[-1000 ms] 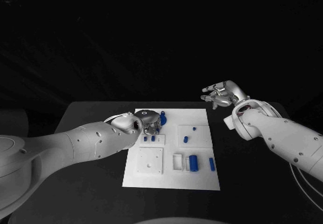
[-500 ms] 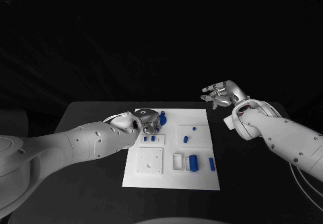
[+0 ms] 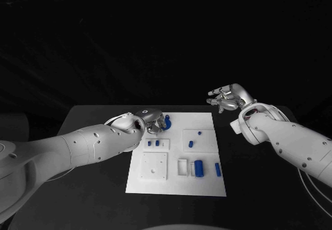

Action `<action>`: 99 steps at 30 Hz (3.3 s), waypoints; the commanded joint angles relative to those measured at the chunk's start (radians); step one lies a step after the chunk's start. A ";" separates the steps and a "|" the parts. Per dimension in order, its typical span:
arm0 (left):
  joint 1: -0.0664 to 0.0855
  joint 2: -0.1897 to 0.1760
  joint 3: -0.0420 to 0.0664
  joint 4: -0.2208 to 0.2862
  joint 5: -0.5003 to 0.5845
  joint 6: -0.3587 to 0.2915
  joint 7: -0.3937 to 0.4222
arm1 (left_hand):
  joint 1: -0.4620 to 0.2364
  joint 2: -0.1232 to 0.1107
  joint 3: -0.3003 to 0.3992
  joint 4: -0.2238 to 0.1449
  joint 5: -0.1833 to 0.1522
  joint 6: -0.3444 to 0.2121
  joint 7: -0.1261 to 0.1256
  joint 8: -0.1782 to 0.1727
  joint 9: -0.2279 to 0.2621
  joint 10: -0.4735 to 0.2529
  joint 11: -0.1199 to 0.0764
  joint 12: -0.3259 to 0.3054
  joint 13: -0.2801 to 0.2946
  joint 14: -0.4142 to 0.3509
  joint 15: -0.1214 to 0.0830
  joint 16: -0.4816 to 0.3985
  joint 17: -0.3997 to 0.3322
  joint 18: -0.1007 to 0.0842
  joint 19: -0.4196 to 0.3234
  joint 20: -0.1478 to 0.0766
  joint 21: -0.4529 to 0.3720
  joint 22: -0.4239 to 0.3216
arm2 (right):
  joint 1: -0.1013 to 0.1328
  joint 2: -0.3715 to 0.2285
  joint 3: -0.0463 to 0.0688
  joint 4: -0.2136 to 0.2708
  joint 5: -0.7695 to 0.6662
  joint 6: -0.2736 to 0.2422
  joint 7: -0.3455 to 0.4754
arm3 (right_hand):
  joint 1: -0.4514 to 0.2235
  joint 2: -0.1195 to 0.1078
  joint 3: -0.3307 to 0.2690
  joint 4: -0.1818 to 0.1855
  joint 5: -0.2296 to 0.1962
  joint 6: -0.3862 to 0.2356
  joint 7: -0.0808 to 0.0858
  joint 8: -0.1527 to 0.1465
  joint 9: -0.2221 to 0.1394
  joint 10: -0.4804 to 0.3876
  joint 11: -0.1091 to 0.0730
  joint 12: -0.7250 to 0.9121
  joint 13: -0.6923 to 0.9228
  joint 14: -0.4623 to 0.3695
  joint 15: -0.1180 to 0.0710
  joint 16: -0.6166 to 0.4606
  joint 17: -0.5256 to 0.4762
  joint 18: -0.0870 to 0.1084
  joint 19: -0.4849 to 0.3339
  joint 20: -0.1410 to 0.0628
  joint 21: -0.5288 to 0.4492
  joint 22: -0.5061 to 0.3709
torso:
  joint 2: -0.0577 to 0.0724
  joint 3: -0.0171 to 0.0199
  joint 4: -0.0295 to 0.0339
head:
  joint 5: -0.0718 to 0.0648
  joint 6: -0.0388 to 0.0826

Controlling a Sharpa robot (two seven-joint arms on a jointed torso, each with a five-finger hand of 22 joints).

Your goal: Assemble the parts on the task board

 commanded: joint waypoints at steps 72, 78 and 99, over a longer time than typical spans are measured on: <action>-0.027 -0.070 0.019 0.035 0.027 0.111 -0.019 | -0.004 -0.010 0.011 0.005 -0.005 -0.020 0.004 0.006 -0.001 -0.020 0.006 0.003 0.001 -0.002 0.001 0.002 -0.001 0.019 -0.014 0.005 0.014 0.018 | 0.000 -0.005 0.000 0.005 -0.003 0.010 0.003 | -0.002 -0.006 0.003 0.001 0.002 0.006 0.003 -0.001 -0.001 0.000 0.001 0.005 0.001 0.010 0.000 -0.005 0.002 0.014 0.034 0.001 -0.003 -0.002 | 0.000 -0.0004 0.0000 | -0.001 -0.007; -0.027 -0.071 0.018 0.033 0.015 0.115 -0.028 | -0.002 -0.010 0.011 0.003 -0.005 -0.018 0.004 0.007 -0.001 -0.019 0.006 0.003 0.001 -0.002 0.001 0.002 -0.001 0.019 -0.014 0.005 0.015 0.018 | 0.000 -0.006 0.000 0.005 -0.003 0.010 0.003 | -0.002 -0.006 0.003 0.001 0.002 0.006 0.003 -0.001 -0.001 0.000 0.001 0.005 0.001 0.010 0.000 -0.005 0.002 0.014 0.034 0.001 -0.003 -0.002 | 0.000 -0.0001 0.0001 | -0.001 -0.008; -0.027 -0.075 0.018 0.038 0.008 0.093 -0.018 | -0.001 -0.005 0.008 0.000 -0.003 -0.003 0.001 0.007 0.000 -0.007 0.001 0.003 0.001 -0.001 -0.003 0.003 -0.001 0.017 -0.012 0.001 0.019 0.018 | -0.001 -0.005 0.000 0.003 -0.003 0.010 0.003 | -0.002 -0.006 0.003 0.001 0.002 0.006 0.003 -0.001 -0.001 0.000 0.001 0.005 0.001 0.010 0.000 -0.005 0.002 0.014 0.034 0.001 -0.003 -0.002 | 0.001 -0.0002 0.0004 | -0.002 -0.010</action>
